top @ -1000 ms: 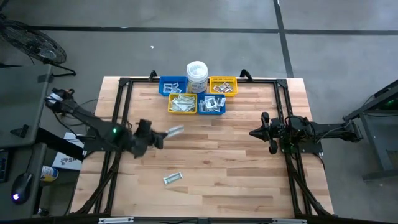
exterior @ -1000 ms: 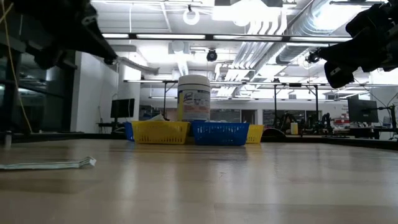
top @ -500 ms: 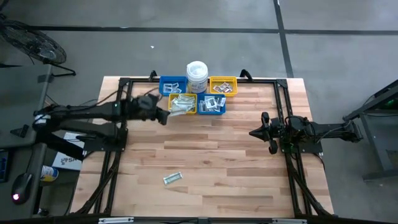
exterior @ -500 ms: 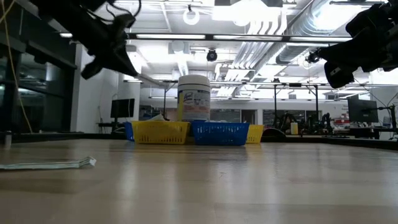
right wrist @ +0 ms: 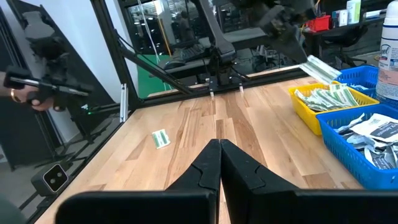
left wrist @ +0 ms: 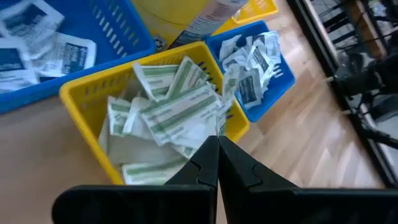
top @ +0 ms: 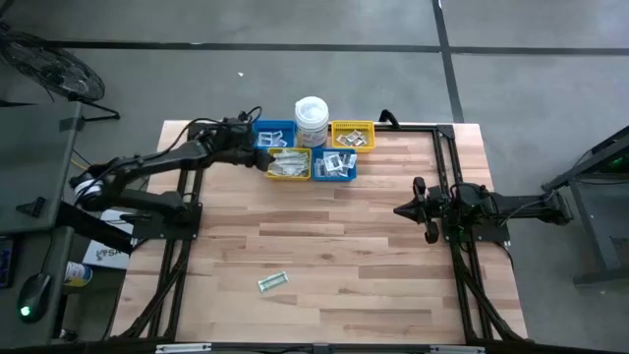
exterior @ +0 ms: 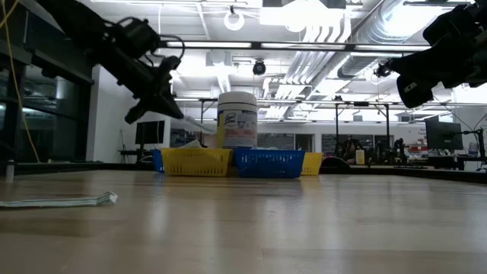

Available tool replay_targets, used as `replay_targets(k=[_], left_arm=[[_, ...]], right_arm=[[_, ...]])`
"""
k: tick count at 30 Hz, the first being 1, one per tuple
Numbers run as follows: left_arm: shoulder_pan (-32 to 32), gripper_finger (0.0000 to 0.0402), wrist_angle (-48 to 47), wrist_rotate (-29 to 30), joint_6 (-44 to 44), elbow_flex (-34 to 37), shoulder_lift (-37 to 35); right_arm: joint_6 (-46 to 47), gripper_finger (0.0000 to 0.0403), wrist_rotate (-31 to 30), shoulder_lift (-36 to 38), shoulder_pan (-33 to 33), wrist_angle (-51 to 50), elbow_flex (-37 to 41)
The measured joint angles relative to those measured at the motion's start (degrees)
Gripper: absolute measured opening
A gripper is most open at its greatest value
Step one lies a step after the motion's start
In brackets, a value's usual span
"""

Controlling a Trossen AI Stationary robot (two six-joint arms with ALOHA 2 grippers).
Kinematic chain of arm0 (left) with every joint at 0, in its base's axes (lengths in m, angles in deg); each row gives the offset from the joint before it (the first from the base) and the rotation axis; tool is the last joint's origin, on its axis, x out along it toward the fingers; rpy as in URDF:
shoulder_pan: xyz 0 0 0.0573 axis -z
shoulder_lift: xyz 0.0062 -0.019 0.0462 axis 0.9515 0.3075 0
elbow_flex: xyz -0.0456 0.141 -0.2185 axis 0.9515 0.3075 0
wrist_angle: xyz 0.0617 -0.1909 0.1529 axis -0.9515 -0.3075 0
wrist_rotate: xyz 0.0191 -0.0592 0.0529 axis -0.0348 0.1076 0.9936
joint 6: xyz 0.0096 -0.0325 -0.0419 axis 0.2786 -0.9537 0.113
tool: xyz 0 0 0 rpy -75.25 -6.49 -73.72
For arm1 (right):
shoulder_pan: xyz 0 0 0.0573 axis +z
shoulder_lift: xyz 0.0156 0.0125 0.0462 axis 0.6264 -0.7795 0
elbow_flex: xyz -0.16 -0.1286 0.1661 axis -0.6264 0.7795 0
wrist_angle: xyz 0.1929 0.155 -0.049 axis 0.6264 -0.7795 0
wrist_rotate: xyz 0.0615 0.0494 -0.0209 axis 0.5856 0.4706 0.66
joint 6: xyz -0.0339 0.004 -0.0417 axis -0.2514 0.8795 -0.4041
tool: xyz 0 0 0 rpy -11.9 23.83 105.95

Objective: Pick & Place First Aid Supplies
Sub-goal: Put the green bandage pad into the left yellow bin

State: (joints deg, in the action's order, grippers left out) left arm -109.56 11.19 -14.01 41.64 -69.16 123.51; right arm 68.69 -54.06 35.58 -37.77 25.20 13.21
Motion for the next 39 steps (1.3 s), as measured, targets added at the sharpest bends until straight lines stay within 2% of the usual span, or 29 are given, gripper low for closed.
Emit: replay_targets(k=[8, 17, 28, 32, 36, 39], left_arm=[[-4.0, 0.0000, 6.9, -5.7, -0.4, 0.0, 8.5], [-5.4, 0.0006, 7.4, -8.0, -1.0, 0.0, 12.8], [-5.4, 0.0099, 7.5, -7.9, -0.4, 0.0, 12.6], [-5.3, 0.0115, 6.9, -10.7, 2.0, 0.0, 9.6], [-4.4, 0.0117, 0.5, -16.5, 6.9, -0.1, 4.7], [-2.1, 0.0117, -7.8, -17.9, 11.6, -0.1, 0.2]], right_arm=[[0.0, 0.0000, 0.0, 0.0, 0.0, 0.0, 0.0], [0.0, 0.0000, 0.0, 0.0, 0.0, 0.0, 0.0], [0.0, 0.0001, 0.0, 0.0, 0.0, 0.0, 0.0], [0.0, 0.0001, 0.0, 0.0, 0.0, 0.0, 0.0], [0.0, 0.0000, 0.0, 0.0, 0.0, 0.0, 0.0], [0.0, 0.0000, 0.0, 0.0, 0.0, 0.0, 0.0]])
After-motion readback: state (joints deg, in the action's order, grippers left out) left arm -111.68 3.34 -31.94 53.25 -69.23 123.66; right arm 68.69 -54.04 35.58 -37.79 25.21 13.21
